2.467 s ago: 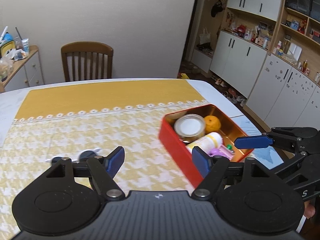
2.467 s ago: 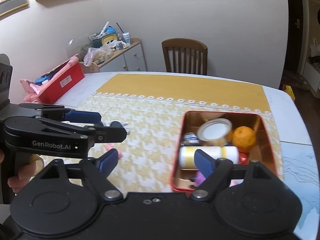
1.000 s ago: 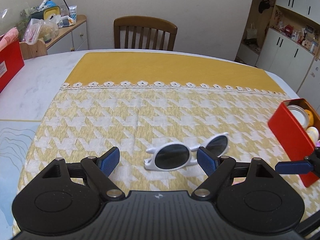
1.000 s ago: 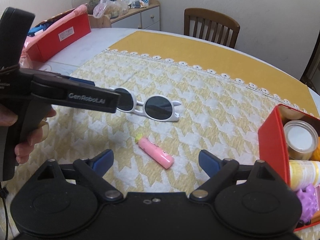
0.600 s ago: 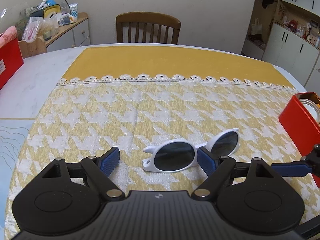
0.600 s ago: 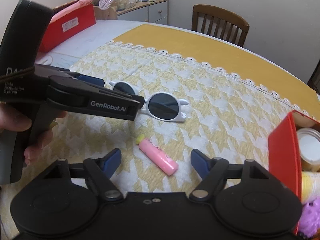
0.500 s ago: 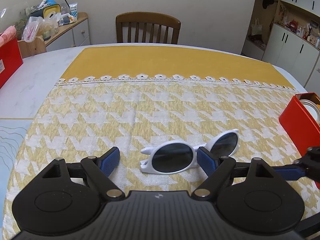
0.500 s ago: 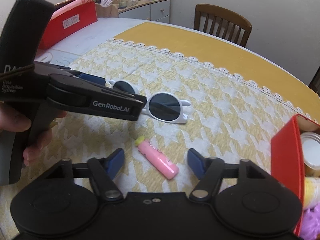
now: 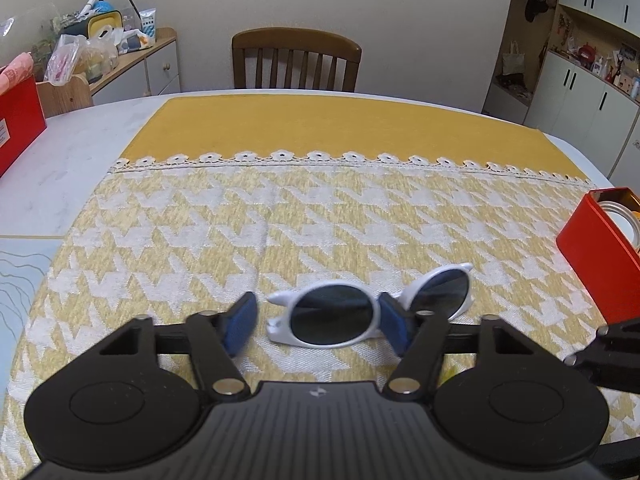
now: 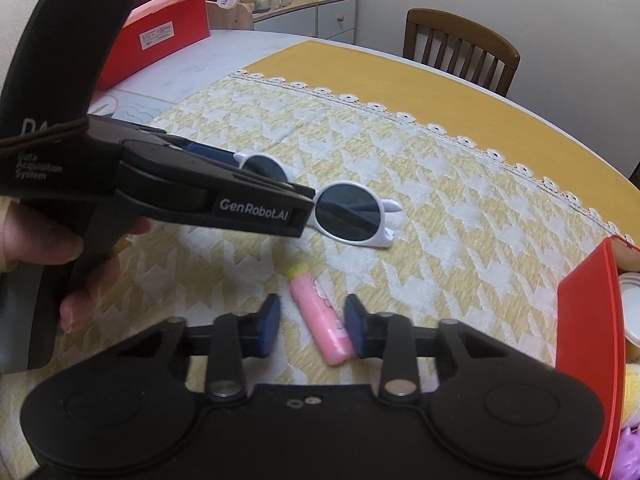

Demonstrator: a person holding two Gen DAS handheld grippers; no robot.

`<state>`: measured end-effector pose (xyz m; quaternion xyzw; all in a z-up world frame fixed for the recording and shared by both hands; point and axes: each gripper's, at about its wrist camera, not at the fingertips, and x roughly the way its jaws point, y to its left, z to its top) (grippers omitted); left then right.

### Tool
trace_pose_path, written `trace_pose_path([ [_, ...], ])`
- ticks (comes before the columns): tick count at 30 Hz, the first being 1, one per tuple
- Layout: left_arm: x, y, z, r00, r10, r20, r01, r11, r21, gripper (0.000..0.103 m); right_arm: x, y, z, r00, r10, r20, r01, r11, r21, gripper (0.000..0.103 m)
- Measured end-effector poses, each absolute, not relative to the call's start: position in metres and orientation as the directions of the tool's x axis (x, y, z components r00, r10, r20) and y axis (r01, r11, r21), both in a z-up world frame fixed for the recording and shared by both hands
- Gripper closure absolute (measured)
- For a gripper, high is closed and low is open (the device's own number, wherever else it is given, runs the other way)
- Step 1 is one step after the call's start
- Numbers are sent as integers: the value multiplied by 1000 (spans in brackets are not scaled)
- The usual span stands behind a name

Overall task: Organize rigid objects
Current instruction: 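Grasp the white sunglasses with the left tool while the right tool grasps the pink lip balm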

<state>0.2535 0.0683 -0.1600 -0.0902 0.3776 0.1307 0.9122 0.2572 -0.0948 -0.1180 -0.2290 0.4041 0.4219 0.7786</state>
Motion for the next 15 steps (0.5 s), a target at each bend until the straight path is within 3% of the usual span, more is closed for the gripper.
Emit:
trace_pose_path([
  [3, 254, 68, -159, 678, 168, -716, -304, 950, -65, 45, 255, -96, -117, 317, 471, -823, -839, 545, -12, 88],
  [15, 240, 64, -147, 682, 162, -713, -284, 957, -54, 45, 249, -123, -96, 339, 488, -804, -746, 660, 86, 88],
])
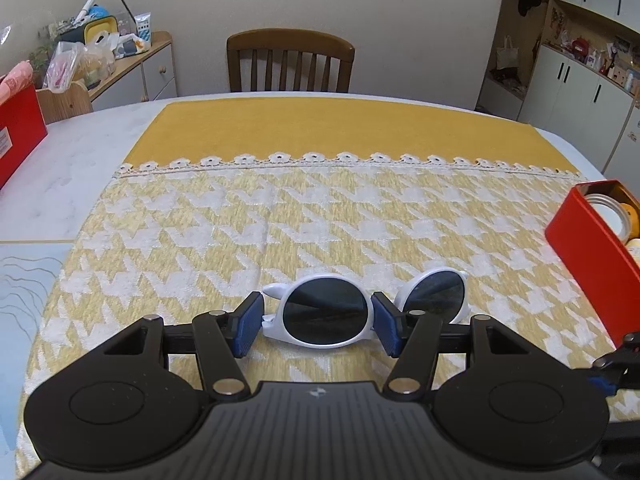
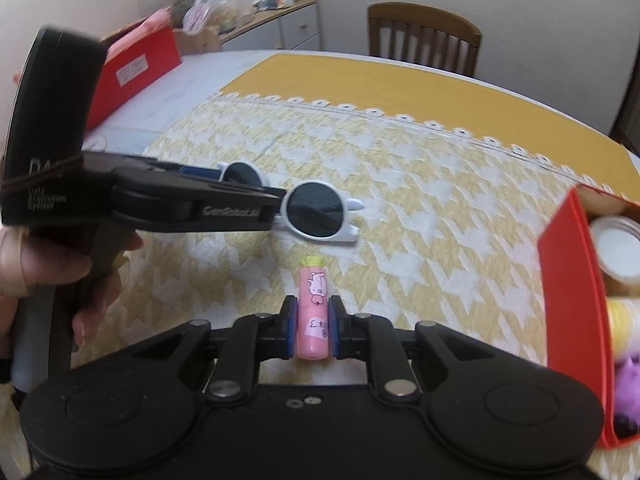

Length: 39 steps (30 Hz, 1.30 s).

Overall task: Organize rigid objects
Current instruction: 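Carry the sunglasses and lip balm over the red tin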

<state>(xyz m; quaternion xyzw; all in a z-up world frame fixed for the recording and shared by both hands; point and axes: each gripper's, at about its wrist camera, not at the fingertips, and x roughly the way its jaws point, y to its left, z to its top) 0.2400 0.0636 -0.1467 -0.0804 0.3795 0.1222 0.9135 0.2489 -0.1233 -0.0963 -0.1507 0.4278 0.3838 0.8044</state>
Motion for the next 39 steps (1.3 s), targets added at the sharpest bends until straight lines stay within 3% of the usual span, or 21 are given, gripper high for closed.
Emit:
trace_pose_path([
  [17, 196, 33, -86, 726, 96, -680, -235, 965, -114, 45, 239, -193, -35, 404, 539, -739, -657, 733, 176, 88],
  [39, 226, -102, -43, 733, -48, -678, -49, 991, -124, 45, 275, -327, 0, 530, 533, -660, -585, 793, 171, 88],
])
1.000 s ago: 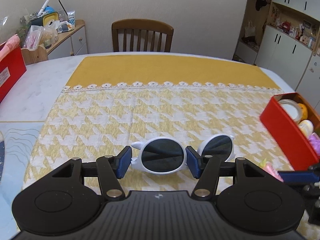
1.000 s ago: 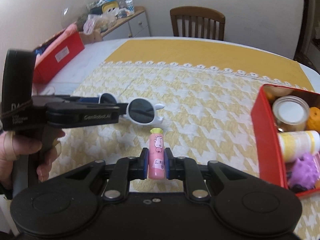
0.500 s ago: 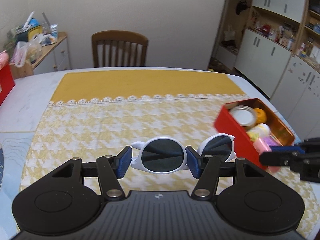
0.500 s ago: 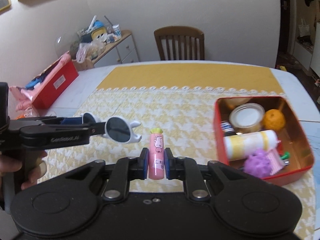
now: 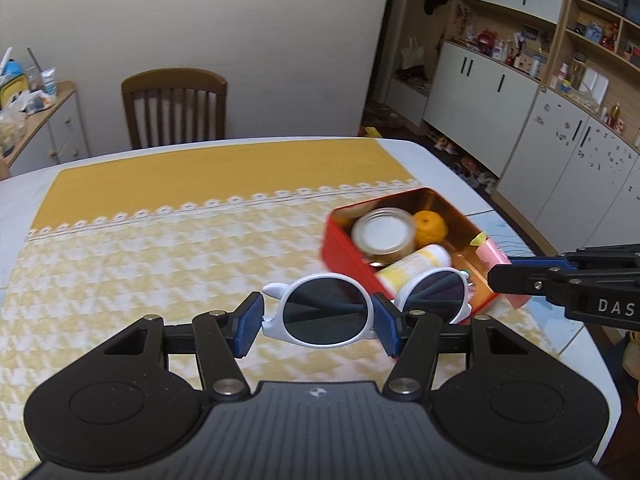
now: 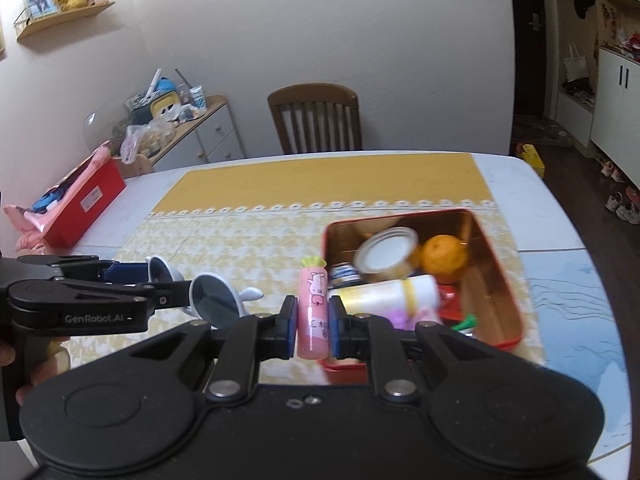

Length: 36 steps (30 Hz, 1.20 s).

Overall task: Organize rigid objects
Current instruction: 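Carry the sunglasses and lip balm over the red tin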

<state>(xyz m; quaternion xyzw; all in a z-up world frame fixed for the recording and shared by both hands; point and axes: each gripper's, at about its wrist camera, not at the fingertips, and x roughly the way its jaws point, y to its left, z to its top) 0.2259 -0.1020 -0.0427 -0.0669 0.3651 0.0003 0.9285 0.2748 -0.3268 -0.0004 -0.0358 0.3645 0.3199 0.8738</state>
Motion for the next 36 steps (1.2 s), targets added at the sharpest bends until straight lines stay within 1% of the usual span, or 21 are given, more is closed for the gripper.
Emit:
trace_pose_path([
  [10, 266, -151, -43, 727, -50, -684, -30, 994, -105, 45, 303, -375, -8, 542, 511, -668, -569, 807, 156, 88],
  [16, 296, -170, -59, 693, -36, -720, -55, 993, -103, 45, 322, -388, -21, 547, 474, -690, -566, 816, 112, 88],
  [25, 338, -183, -71, 678, 8, -735, -120, 988, -100, 45, 349, -382, -45, 525, 447, -724, -587, 806, 72, 88],
  [36, 375, -199, -90, 657, 57, -752, -151, 987, -58, 45, 372, -365, -65, 502, 423, -754, -625, 780, 21, 88],
])
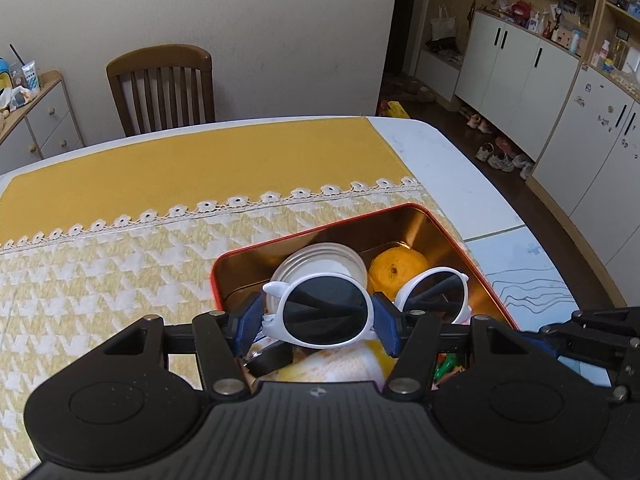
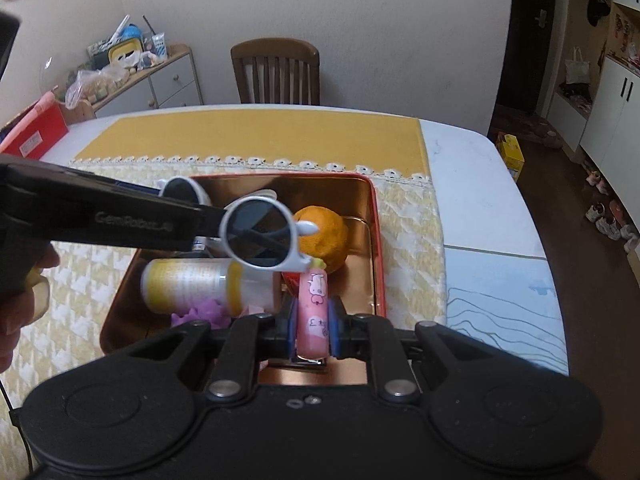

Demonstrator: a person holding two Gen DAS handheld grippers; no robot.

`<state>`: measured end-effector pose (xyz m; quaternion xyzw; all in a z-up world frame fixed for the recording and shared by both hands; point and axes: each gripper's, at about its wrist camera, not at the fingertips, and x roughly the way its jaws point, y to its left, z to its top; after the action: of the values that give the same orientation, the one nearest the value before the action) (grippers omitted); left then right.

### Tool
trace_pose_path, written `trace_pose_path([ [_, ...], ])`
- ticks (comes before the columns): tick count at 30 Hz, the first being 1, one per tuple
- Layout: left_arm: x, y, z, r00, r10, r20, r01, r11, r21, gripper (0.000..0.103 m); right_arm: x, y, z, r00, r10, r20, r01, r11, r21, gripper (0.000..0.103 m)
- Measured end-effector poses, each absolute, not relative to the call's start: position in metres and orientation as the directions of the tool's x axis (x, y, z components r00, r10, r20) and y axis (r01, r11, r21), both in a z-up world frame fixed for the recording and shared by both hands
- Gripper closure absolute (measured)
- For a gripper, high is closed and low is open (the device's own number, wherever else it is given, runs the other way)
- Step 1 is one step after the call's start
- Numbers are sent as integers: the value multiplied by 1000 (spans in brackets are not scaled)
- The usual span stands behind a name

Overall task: Organize rigid objects
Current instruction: 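Carry the sunglasses and lip balm over the red tin, then lower sunglasses and lip balm into the tin and open both tools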

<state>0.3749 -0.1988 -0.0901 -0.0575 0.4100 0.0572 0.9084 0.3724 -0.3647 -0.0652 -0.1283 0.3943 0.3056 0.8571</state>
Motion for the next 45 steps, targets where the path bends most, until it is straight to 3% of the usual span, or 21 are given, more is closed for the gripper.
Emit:
trace_pose_path([
  [9, 385, -216, -101, 662, 76, -746, -121, 993, -7, 45, 374, -362, -77, 477, 395, -785, -645, 764, -7, 88],
  [21, 389, -232, -110, 630, 45, -775, -69, 998, 1, 45, 365, -379, -73, 468, 416, -780, -629, 777, 38, 76],
  [25, 387, -231, -109, 625, 34, -780, -74, 997, -16, 38, 362, -386, -69, 477, 430, -767, -612, 788, 61, 73],
  [34, 364, -231, -95, 651, 10, -759, -55, 998, -34, 36, 356, -396, -54, 496, 465, -733, -594, 798, 104, 67],
  [40, 339, -225, -80, 678, -8, -735, -48, 997, -55, 30, 344, -401, -42, 499, 494, -712, -603, 788, 124, 58],
  [45, 314, -219, -63, 720, -25, -694, -32, 997, -69, 25, 332, -402, -27, 526, 512, -679, -606, 786, 124, 44],
])
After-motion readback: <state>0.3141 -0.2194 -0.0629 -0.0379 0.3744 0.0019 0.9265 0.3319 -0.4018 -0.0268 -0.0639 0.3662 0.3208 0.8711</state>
